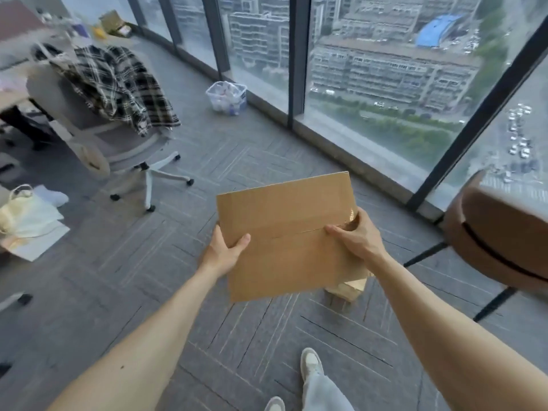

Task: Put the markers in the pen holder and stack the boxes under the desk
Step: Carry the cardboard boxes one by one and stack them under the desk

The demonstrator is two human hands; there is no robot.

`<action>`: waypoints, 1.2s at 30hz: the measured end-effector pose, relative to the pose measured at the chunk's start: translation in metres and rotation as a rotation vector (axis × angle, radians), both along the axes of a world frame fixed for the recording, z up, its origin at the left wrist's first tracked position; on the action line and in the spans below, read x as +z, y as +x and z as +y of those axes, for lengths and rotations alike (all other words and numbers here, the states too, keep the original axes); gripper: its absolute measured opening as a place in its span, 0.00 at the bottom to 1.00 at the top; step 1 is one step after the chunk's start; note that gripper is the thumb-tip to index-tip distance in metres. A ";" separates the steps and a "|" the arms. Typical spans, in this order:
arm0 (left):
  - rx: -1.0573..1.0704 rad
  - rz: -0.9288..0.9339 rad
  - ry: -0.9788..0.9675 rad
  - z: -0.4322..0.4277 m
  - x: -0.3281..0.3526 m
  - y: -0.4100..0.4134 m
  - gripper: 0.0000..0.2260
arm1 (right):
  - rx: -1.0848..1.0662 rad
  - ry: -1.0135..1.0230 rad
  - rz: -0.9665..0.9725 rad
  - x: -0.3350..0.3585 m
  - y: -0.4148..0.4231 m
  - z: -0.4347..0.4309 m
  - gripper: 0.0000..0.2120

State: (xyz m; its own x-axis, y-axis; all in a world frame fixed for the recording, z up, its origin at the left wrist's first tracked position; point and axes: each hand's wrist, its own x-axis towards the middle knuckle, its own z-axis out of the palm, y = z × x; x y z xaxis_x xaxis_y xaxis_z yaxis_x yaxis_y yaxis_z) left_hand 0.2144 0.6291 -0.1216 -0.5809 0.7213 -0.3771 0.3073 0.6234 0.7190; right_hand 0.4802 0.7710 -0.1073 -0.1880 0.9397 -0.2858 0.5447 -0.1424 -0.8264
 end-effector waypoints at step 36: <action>-1.776 -0.105 0.204 -0.061 0.094 1.004 0.49 | -1.743 0.178 0.033 0.065 0.834 -0.500 0.32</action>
